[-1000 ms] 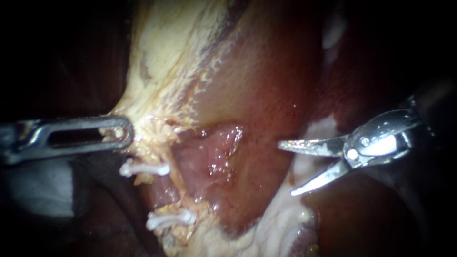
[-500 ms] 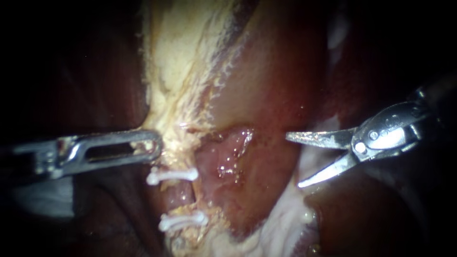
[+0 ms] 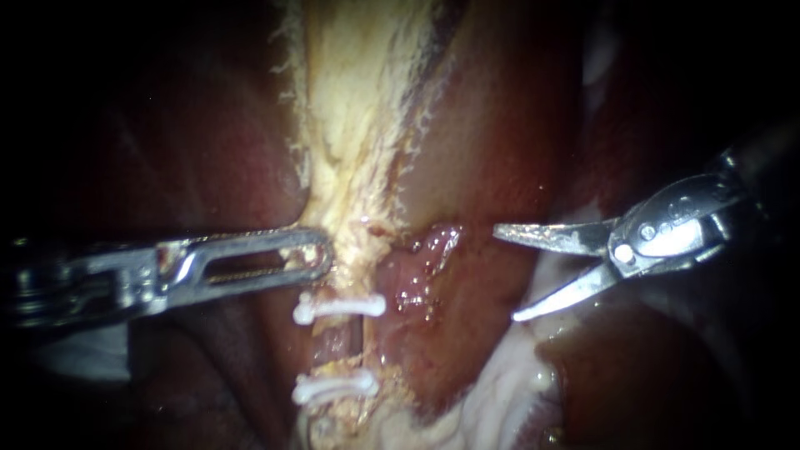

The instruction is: Go back from the cut left tube

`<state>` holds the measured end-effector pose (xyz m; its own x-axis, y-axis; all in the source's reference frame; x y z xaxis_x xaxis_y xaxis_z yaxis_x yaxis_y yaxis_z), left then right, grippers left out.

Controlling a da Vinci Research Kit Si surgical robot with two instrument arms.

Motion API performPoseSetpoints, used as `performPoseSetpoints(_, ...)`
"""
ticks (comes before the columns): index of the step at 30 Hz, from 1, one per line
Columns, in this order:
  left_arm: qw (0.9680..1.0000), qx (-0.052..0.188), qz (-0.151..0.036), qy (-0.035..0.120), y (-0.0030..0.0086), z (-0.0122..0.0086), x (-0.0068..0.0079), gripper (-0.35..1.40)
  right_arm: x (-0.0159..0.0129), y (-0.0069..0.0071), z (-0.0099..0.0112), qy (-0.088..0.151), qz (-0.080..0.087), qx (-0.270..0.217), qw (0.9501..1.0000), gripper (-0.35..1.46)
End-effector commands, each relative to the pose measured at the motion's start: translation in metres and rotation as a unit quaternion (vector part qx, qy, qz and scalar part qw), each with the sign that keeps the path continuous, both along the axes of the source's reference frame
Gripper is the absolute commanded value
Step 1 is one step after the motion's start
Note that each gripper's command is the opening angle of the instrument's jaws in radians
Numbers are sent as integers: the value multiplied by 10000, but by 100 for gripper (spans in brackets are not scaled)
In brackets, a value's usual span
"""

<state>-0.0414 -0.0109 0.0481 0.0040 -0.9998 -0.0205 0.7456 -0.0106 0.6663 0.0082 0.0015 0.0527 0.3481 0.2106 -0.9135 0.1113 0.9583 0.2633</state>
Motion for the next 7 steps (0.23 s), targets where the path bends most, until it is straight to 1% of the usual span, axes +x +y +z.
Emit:
performPoseSetpoints(1, 10000, 2, 2, -5, 0, -1, 1, -35, -1, 1, 0, 7, 5, 3, 10000, 143)
performPoseSetpoints(7, 10000, 2, 2, -6, 1, 0, 0, -35, -1, 2, -1, 6, 6, 7, 10000, 143)
